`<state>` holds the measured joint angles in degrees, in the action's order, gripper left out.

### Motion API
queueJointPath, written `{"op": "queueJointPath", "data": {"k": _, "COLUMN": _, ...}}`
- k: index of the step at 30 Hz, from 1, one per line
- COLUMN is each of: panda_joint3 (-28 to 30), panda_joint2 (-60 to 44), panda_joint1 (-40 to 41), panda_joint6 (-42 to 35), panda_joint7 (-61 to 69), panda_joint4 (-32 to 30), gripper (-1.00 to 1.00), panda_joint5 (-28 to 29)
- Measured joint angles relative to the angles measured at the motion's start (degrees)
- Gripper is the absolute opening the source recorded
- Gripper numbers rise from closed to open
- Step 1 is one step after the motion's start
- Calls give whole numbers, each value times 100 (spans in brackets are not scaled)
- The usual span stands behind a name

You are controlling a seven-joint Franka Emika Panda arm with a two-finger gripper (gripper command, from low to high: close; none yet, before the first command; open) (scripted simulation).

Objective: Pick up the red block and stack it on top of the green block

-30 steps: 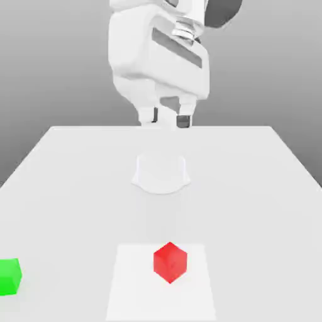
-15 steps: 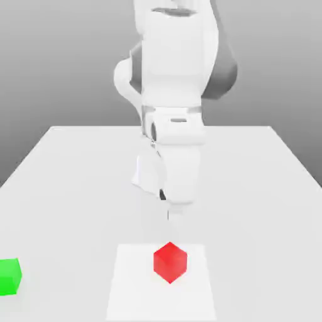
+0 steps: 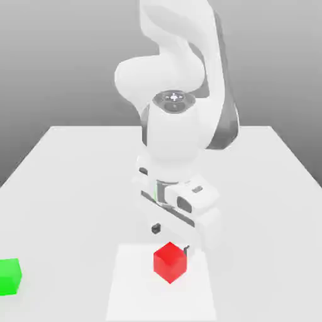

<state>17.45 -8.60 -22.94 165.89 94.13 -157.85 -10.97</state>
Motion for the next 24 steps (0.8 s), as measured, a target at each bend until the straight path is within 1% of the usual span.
{"op": "queueJointPath", "data": {"k": 2, "panda_joint3": -440, "panda_joint2": -414, "panda_joint1": 337, "panda_joint6": 332, "panda_joint7": 337, "panda_joint4": 75, "gripper": 0, "panda_joint5": -439}}
{"op": "queueJointPath", "data": {"k": 3, "panda_joint3": -608, "panda_joint2": -558, "panda_joint1": 474, "panda_joint6": 450, "panda_joint7": 443, "panda_joint4": 102, "gripper": -100, "panda_joint5": -573}}
{"op": "queueJointPath", "data": {"k": 8, "panda_joint3": -606, "panda_joint2": -558, "panda_joint1": 471, "panda_joint6": 440, "panda_joint7": 454, "panda_joint4": 102, "gripper": -100, "panda_joint5": -584}}
{"op": "queueJointPath", "data": {"k": 9, "panda_joint3": -669, "panda_joint2": -632, "panda_joint1": 513, "panda_joint6": 498, "panda_joint7": 523, "panda_joint4": 117, "gripper": -100, "panda_joint5": -676}}
{"op": "queueJointPath", "data": {"k": 10, "panda_joint3": -604, "panda_joint2": -566, "panda_joint1": 462, "panda_joint6": 445, "panda_joint7": 477, "panda_joint4": 104, "gripper": -100, "panda_joint5": -617}}
{"op": "queueJointPath", "data": {"k": 12, "panda_joint3": -340, "panda_joint2": -254, "panda_joint1": 287, "panda_joint6": 201, "panda_joint7": 196, "panda_joint4": 42, "gripper": -100, "panda_joint5": -246}}
{"op": "queueJointPath", "data": {"k": 16, "panda_joint3": -6, "panda_joint2": 575, "panda_joint1": 223, "panda_joint6": -442, "panda_joint7": -550, "panda_joint4": -100, "gripper": -100, "panda_joint5": 784}}
{"op": "queueJointPath", "data": {"k": 17, "panda_joint3": 75, "panda_joint2": 651, "panda_joint1": 332, "panda_joint6": -578, "panda_joint7": -724, "panda_joint4": -38, "gripper": -100, "panda_joint5": 848}}
{"op": "queueJointPath", "data": {"k": 19, "panda_joint3": 271, "panda_joint2": 605, "panda_joint1": 640, "panda_joint6": -808, "panda_joint7": -1082, "panda_joint4": 223, "gripper": -100, "panda_joint5": 740}}
{"op": "queueJointPath", "data": {"k": 24, "panda_joint3": 804, "panda_joint2": 182, "panda_joint1": 1321, "panda_joint6": -1319, "panda_joint7": -2087, "panda_joint4": 1066, "gripper": -100, "panda_joint5": 255}}
